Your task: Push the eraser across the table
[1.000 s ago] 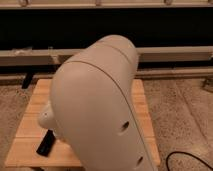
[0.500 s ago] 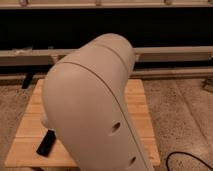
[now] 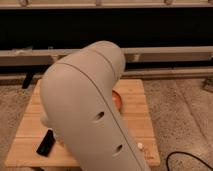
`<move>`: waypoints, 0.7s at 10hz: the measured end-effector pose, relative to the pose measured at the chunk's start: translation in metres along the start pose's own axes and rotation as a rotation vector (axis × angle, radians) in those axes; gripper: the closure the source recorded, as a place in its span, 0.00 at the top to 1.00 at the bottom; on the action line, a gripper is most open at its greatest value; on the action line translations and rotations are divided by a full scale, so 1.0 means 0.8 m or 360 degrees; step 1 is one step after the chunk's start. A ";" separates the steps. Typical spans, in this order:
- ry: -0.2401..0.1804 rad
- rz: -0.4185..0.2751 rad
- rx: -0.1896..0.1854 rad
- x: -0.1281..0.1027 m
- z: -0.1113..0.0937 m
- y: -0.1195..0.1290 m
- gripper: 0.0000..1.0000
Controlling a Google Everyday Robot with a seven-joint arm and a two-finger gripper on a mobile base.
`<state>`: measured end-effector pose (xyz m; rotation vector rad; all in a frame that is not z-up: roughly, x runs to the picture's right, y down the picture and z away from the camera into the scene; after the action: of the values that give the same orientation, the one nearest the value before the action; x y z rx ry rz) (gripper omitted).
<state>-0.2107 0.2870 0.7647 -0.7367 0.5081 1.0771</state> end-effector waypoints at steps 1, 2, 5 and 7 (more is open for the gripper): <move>0.0010 -0.0034 -0.0001 -0.002 0.003 0.008 0.42; 0.0019 -0.0061 0.0000 -0.004 0.006 0.014 0.34; 0.0050 -0.0131 0.0016 -0.006 0.014 0.029 0.06; 0.0051 -0.0165 0.0020 -0.008 0.015 0.038 0.00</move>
<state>-0.2407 0.3006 0.7683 -0.7621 0.4987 0.9661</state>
